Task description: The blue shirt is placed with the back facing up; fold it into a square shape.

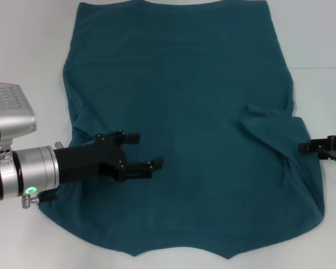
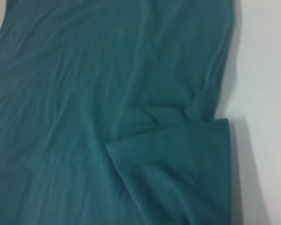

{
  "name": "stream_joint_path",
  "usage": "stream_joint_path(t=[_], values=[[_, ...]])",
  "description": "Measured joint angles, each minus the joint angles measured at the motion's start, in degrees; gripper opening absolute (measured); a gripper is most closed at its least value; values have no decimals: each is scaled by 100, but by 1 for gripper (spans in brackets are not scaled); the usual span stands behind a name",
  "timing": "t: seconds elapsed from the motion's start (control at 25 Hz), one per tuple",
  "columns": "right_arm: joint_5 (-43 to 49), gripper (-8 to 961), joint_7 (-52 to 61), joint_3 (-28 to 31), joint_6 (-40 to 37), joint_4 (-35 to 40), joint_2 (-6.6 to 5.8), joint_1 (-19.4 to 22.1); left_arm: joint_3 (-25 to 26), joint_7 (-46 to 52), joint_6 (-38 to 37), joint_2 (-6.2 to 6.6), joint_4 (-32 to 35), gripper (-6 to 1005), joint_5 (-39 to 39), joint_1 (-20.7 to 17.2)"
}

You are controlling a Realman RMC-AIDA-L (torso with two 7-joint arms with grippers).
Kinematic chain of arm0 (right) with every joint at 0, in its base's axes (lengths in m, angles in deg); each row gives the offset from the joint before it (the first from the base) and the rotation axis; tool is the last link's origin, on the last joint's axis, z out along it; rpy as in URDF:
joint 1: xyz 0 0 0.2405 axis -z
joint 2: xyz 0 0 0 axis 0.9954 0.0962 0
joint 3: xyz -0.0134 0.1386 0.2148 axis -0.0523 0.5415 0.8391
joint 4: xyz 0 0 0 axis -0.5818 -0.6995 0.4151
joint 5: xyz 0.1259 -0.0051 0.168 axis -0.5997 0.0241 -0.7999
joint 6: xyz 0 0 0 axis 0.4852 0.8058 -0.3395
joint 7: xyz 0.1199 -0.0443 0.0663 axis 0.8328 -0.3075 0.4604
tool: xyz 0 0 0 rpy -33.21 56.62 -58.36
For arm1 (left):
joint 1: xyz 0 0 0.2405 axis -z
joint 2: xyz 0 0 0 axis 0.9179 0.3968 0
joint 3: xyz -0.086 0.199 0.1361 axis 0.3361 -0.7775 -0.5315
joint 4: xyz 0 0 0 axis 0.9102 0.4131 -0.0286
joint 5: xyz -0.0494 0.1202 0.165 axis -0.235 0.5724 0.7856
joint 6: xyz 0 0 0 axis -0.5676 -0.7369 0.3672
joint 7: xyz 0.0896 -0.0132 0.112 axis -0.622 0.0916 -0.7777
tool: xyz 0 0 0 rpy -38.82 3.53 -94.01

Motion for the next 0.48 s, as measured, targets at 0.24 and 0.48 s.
stream_joint_path(t=[0.24,0.48], values=[[-25,562,-194,41,255,-33,173,-119,11,-4,0,0,0,937,16,-11],[-147,372,-380,55,226,-36,216,-129,11,-8,0,0,0,937,21,-23]])
